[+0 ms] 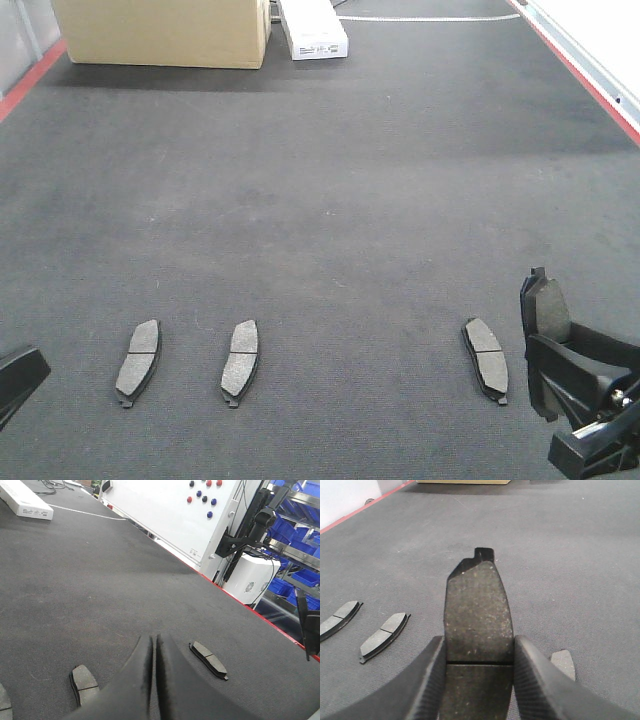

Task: Move and align brake pads A on conveyor
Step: 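Lower the right gripper's brake pad onto the belt between the pads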

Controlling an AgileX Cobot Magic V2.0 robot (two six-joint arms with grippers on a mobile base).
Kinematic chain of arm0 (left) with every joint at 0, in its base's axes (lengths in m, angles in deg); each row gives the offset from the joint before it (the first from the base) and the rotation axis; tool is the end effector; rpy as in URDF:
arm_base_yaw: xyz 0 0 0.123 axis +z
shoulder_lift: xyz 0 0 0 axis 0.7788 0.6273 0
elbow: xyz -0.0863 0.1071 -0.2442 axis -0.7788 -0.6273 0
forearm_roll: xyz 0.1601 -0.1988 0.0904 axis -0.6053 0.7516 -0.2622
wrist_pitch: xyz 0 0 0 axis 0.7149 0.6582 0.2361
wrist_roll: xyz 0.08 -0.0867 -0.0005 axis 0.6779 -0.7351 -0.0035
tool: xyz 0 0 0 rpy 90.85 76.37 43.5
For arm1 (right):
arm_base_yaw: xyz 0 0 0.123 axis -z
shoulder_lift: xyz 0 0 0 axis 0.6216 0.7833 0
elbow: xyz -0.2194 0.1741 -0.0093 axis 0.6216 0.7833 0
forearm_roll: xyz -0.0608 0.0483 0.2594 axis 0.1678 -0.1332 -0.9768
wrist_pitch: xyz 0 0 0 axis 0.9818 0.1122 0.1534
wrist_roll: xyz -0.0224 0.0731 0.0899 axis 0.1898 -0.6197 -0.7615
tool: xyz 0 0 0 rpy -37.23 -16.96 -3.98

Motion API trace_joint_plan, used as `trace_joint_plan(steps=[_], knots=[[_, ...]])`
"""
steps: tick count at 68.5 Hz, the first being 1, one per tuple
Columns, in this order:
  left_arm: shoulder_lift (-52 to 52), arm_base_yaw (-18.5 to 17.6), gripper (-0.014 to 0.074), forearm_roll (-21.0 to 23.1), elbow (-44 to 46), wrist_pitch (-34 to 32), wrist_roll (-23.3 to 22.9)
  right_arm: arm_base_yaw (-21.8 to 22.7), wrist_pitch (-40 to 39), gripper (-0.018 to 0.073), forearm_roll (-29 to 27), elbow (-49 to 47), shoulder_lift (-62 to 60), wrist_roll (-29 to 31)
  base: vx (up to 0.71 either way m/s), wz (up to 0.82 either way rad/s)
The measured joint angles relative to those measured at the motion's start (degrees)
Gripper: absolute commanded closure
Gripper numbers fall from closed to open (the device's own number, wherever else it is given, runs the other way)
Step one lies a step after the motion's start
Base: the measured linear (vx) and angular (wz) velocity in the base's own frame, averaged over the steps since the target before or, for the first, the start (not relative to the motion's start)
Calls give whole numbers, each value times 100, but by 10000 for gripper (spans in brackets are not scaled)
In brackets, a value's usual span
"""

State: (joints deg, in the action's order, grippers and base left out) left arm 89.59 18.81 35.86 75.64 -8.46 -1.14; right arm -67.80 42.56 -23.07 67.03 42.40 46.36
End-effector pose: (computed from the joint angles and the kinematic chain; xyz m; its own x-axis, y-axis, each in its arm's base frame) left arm 0.1166 -0.0806 0.2733 -0.2981 -0.2675 -0.9163 0.4980 0.7753 -0.3884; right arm 0.1521 0.0750 0.2558 -0.3261 -0.0174 -0.9452 -0.3809 0.9175 0.1145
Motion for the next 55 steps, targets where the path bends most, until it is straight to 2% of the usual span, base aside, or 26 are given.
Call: trace_joint_plan(steps=[28,45,55], knots=[[0,0,604,0,0,3,0,0,107,428,-88,-74,106,0,0,0],[0,0,604,0,0,6,0,0,1315,419,-162,-1213,1442,0,0,0],[0,0,604,0,0,6,0,0,1629,410,-603,-1875,2539,0,0,0]])
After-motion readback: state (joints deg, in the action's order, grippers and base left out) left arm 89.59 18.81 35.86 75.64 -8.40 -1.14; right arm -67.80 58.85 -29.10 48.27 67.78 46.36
